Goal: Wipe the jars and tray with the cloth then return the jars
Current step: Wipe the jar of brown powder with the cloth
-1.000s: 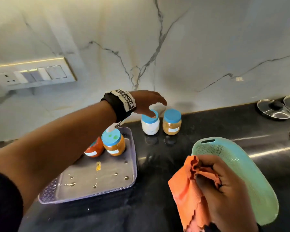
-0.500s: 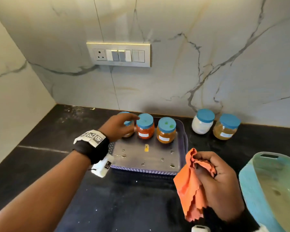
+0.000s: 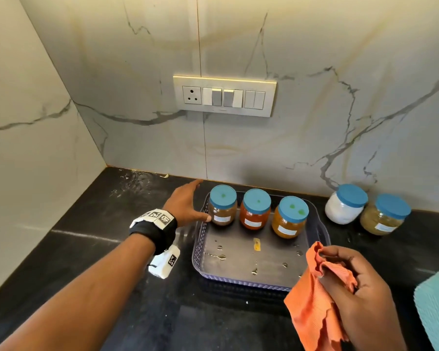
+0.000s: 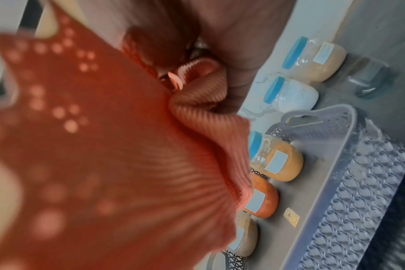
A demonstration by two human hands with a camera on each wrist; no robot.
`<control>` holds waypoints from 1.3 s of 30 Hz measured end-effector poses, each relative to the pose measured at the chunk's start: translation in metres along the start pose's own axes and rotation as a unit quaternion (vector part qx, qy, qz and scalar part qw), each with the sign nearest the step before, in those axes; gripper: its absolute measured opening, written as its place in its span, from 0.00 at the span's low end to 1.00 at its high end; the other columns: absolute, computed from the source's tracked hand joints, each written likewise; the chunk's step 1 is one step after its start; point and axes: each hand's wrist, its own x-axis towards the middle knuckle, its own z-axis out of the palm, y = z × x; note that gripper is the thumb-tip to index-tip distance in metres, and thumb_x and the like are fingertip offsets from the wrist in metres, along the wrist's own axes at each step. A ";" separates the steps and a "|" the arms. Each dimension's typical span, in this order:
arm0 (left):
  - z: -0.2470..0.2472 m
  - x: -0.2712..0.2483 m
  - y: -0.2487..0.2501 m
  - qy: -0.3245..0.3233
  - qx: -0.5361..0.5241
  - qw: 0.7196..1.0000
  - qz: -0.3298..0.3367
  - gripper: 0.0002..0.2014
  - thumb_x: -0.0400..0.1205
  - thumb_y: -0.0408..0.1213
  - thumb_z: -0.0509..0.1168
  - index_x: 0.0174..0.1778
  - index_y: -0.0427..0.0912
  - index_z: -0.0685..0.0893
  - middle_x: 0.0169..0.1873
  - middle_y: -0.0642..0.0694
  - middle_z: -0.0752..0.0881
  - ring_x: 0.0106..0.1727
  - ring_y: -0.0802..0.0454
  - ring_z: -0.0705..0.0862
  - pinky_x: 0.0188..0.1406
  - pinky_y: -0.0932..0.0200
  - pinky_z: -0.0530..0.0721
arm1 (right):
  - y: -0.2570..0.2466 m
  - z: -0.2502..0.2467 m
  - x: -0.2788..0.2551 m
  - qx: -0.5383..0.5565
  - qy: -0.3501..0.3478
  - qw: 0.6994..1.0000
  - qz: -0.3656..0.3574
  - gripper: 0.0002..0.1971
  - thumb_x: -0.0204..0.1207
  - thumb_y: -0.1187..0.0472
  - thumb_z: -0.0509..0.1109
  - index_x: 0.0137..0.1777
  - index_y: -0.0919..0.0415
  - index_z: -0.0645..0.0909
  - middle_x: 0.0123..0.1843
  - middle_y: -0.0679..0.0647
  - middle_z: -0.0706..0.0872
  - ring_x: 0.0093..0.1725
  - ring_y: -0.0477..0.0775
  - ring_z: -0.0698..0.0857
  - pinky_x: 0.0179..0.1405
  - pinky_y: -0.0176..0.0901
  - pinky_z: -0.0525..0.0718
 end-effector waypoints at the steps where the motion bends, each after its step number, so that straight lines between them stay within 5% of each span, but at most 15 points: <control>1: 0.003 0.009 -0.003 -0.020 0.012 1.000 0.005 0.61 0.64 0.51 0.86 0.88 0.45 0.58 0.84 0.41 0.68 0.86 0.40 0.63 0.84 0.41 0.65 | -0.001 0.002 -0.001 0.002 0.009 1.000 0.002 0.18 0.75 0.73 0.74 0.50 0.46 0.83 0.50 0.40 0.87 0.49 0.44 0.84 0.41 0.34 0.76; 4: 0.011 0.036 -0.009 -0.073 0.034 0.996 0.029 0.63 0.62 0.55 0.86 0.88 0.47 0.57 0.85 0.41 0.65 0.88 0.36 0.57 0.86 0.38 0.59 | -0.002 0.007 -0.004 -0.007 0.039 0.999 0.007 0.19 0.72 0.74 0.76 0.50 0.47 0.84 0.49 0.41 0.88 0.49 0.44 0.85 0.42 0.34 0.77; 9: 0.023 0.067 -0.009 -0.097 0.122 0.985 0.081 0.61 0.54 0.70 0.79 0.82 0.52 0.66 0.80 0.47 0.71 0.83 0.41 0.64 0.79 0.27 0.65 | -0.006 0.007 -0.005 -0.057 0.050 0.997 0.023 0.20 0.70 0.73 0.78 0.50 0.46 0.84 0.48 0.30 0.87 0.48 0.35 0.84 0.43 0.28 0.75; 12: 0.038 0.075 -0.013 -0.087 0.089 0.989 0.076 0.58 0.53 0.72 0.79 0.80 0.54 0.69 0.77 0.50 0.75 0.82 0.41 0.68 0.80 0.27 0.65 | -0.011 0.010 -0.004 -0.070 0.046 0.996 0.039 0.21 0.69 0.73 0.79 0.50 0.44 0.83 0.46 0.34 0.88 0.48 0.36 0.84 0.44 0.27 0.73; 16: 0.045 0.086 -0.018 -0.068 0.022 0.992 0.107 0.56 0.49 0.77 0.72 0.74 0.54 0.77 0.69 0.50 0.82 0.71 0.44 0.77 0.74 0.41 0.74 | -0.014 0.020 -0.009 -0.066 0.043 0.996 0.033 0.21 0.68 0.75 0.79 0.50 0.47 0.85 0.50 0.24 0.84 0.49 0.24 0.82 0.44 0.27 0.74; 21: 0.036 0.084 -0.015 -0.082 -0.006 0.991 0.103 0.56 0.50 0.76 0.74 0.75 0.56 0.74 0.69 0.51 0.79 0.72 0.46 0.75 0.73 0.30 0.73 | -0.012 0.025 -0.010 -0.071 0.023 0.997 0.021 0.20 0.68 0.73 0.79 0.51 0.46 0.85 0.49 0.26 0.86 0.52 0.30 0.83 0.41 0.25 0.78; 25: 0.009 0.063 0.004 -0.049 -0.117 0.984 0.128 0.50 0.52 0.69 0.78 0.71 0.57 0.73 0.61 0.56 0.81 0.67 0.49 0.81 0.72 0.37 0.79 | -0.009 0.018 -0.009 -0.076 0.028 0.997 -0.001 0.20 0.68 0.71 0.80 0.52 0.45 0.86 0.48 0.30 0.87 0.52 0.33 0.84 0.43 0.20 0.82; 28: -0.016 0.028 0.027 -0.047 -0.218 0.964 0.144 0.49 0.54 0.59 0.84 0.71 0.57 0.71 0.61 0.60 0.84 0.63 0.63 0.84 0.68 0.55 0.84 | -0.013 0.012 -0.006 -0.068 0.023 0.997 -0.021 0.20 0.69 0.70 0.80 0.53 0.44 0.85 0.49 0.30 0.87 0.52 0.33 0.84 0.42 0.29 0.83; 31: -0.027 -0.020 0.055 -0.036 -0.308 0.937 0.164 0.46 0.57 0.51 0.85 0.71 0.55 0.72 0.62 0.57 0.86 0.65 0.60 0.85 0.65 0.63 0.83 | -0.017 0.008 -0.001 -0.048 0.015 0.998 -0.032 0.20 0.72 0.69 0.78 0.53 0.41 0.84 0.51 0.28 0.86 0.52 0.30 0.83 0.46 0.32 0.78; 35: -0.008 -0.082 0.083 -0.029 -0.398 0.903 0.160 0.44 0.61 0.44 0.83 0.73 0.49 0.73 0.63 0.52 0.87 0.68 0.53 0.85 0.64 0.62 0.83 | -0.020 0.003 -0.004 -0.063 0.004 0.994 -0.090 0.18 0.74 0.67 0.76 0.54 0.41 0.83 0.54 0.27 0.84 0.55 0.29 0.82 0.48 0.28 0.77; 39: 0.026 -0.125 0.108 -0.047 -0.394 0.904 0.161 0.43 0.63 0.32 0.85 0.74 0.44 0.73 0.62 0.51 0.88 0.65 0.54 0.86 0.63 0.61 0.82 | -0.019 -0.006 -0.009 -0.115 0.007 0.971 -0.211 0.15 0.73 0.56 0.75 0.59 0.43 0.83 0.56 0.32 0.87 0.59 0.34 0.85 0.53 0.26 0.84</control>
